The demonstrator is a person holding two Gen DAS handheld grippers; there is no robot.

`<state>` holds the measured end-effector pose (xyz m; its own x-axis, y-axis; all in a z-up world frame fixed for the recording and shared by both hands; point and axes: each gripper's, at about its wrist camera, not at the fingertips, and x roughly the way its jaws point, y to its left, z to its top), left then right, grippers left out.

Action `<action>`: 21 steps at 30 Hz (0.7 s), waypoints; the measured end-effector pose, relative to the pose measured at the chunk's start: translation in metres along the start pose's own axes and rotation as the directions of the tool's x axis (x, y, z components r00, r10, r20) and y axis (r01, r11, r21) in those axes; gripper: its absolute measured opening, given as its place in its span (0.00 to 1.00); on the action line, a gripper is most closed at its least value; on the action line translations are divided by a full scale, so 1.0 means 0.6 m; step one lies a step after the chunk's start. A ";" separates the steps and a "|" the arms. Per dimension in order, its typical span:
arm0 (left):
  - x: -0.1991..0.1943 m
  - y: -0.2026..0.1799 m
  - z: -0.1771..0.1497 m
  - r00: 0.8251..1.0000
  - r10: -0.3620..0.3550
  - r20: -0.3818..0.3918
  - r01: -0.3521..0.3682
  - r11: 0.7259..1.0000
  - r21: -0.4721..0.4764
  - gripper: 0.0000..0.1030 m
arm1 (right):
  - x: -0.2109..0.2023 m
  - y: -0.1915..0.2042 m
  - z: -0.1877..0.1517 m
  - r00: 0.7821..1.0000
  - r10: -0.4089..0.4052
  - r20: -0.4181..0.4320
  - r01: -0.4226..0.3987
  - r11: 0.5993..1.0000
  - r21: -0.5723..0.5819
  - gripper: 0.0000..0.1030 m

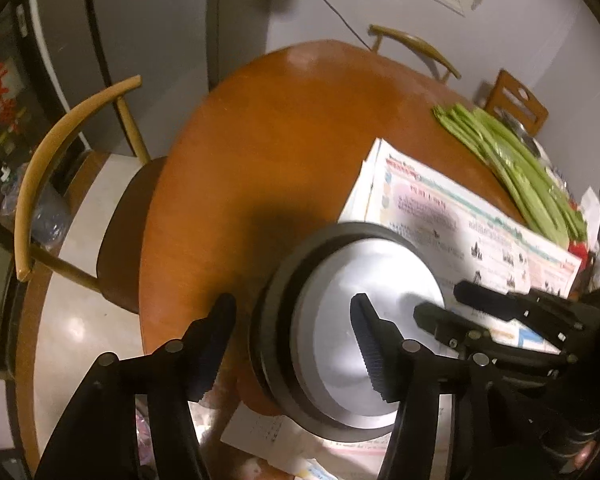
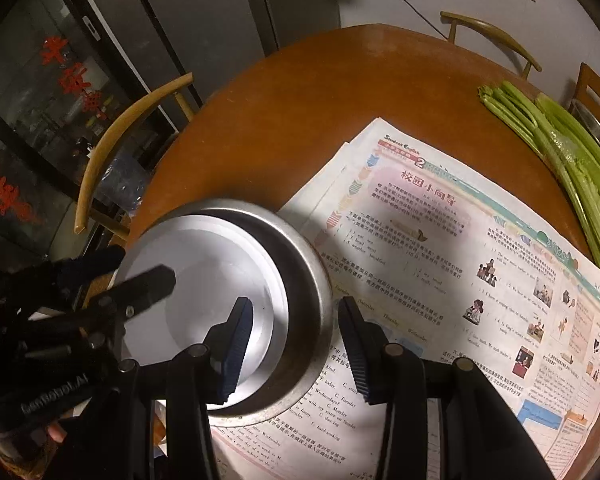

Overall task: Organize plates and bowls
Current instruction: 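Lower the steel bowl stack onto the grey tray with the left tool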

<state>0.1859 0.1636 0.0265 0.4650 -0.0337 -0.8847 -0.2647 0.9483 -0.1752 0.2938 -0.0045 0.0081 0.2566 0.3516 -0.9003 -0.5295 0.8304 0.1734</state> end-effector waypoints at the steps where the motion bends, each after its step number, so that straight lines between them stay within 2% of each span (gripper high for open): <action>1: -0.006 0.001 -0.001 1.000 0.018 0.020 -0.018 1.000 -0.002 0.59 | -0.001 0.001 -0.001 1.000 -0.002 0.000 0.002 1.000 -0.002 0.43; 3: -0.018 0.002 -0.006 0.997 0.045 0.059 -0.045 0.999 0.000 0.59 | 0.000 0.003 -0.002 1.000 0.005 0.000 -0.005 1.000 -0.003 0.43; 6: -0.027 0.005 -0.017 0.997 0.046 0.067 -0.047 0.999 0.005 0.59 | -0.003 0.008 -0.007 1.000 0.020 0.004 -0.020 1.000 -0.002 0.43; 8: -0.033 0.007 -0.025 0.992 0.091 0.093 -0.091 0.996 -0.008 0.59 | -0.011 0.011 -0.015 1.000 0.012 0.013 -0.012 1.000 -0.009 0.43; 9: -0.039 0.003 -0.034 0.980 0.148 0.135 -0.150 0.989 0.003 0.59 | -0.015 0.013 -0.020 1.000 0.002 0.026 -0.002 1.000 -0.017 0.43; 12: -0.049 -0.015 -0.058 0.954 0.223 0.203 -0.236 0.971 0.041 0.59 | -0.029 0.019 -0.037 0.998 0.002 0.057 0.000 1.000 -0.026 0.43; 19: -0.070 -0.032 -0.135 0.931 0.229 0.285 -0.238 0.971 -0.002 0.59 | -0.067 0.004 -0.086 0.993 0.005 0.118 -0.008 1.000 0.019 0.43; 21: -0.075 -0.032 -0.159 0.918 0.247 0.310 -0.249 0.968 -0.034 0.59 | -0.075 -0.003 -0.109 0.993 0.021 0.115 -0.024 0.999 0.022 0.43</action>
<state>0.0896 0.1171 0.0287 0.6234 0.3007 -0.7218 -0.4005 0.9156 0.0355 0.2303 -0.0499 0.0221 0.3365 0.4163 -0.8447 -0.5174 0.8312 0.2036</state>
